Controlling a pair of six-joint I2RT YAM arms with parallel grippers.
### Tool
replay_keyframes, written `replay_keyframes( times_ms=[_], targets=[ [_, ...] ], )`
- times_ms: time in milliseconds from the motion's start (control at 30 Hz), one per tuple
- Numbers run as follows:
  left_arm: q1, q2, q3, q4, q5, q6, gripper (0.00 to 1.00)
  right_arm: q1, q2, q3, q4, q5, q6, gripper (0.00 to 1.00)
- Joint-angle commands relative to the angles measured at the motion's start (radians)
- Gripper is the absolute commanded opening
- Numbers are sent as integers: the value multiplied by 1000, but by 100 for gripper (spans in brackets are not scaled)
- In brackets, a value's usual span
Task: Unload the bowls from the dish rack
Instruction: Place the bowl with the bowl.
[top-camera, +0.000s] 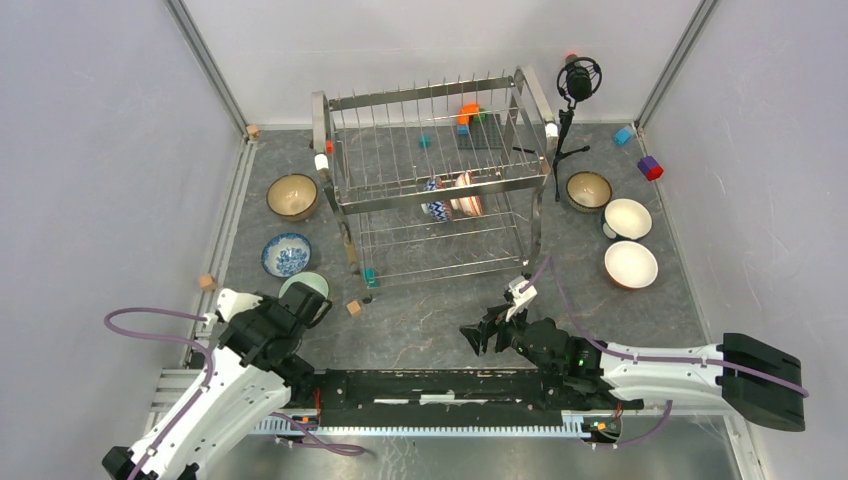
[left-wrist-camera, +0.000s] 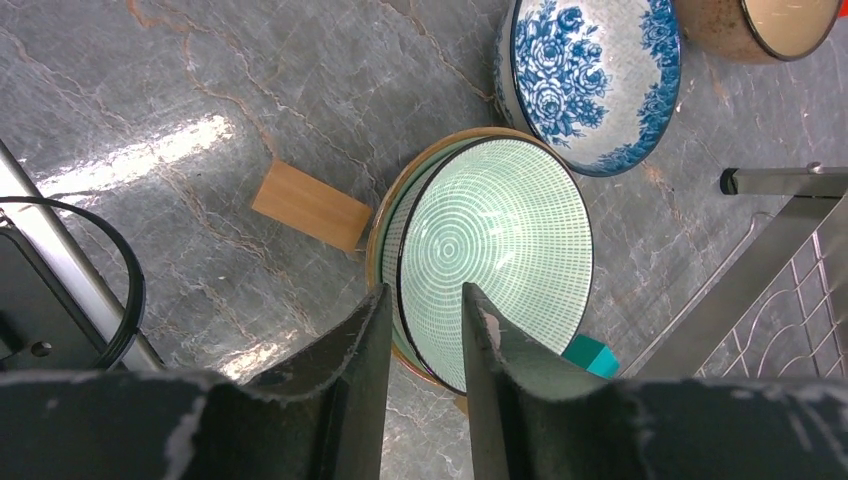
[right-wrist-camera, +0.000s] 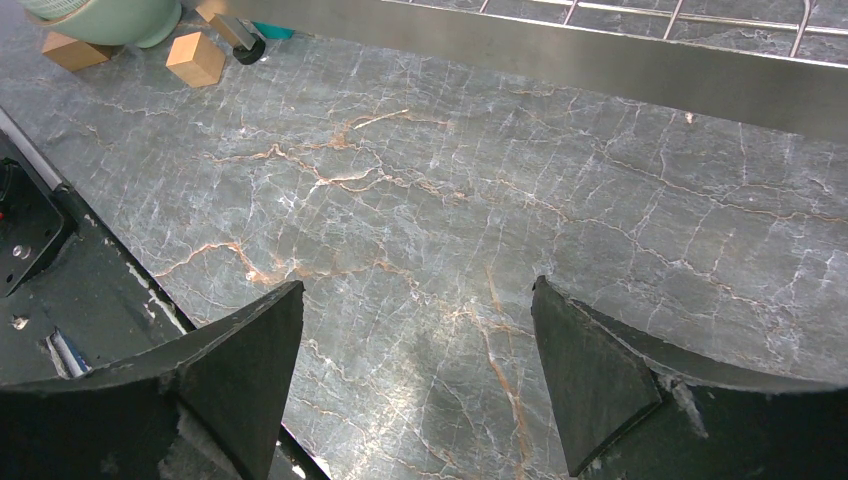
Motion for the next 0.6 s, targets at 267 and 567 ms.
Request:
replay_keyframes(
  times_ms=[267, 567],
  targets=[
    [5, 22, -22, 28, -36, 8, 15, 0, -10, -21, 28, 8, 6, 89],
    [4, 24, -37, 52, -22, 22, 13, 1, -17, -22, 25, 9, 7, 89]
  ],
)
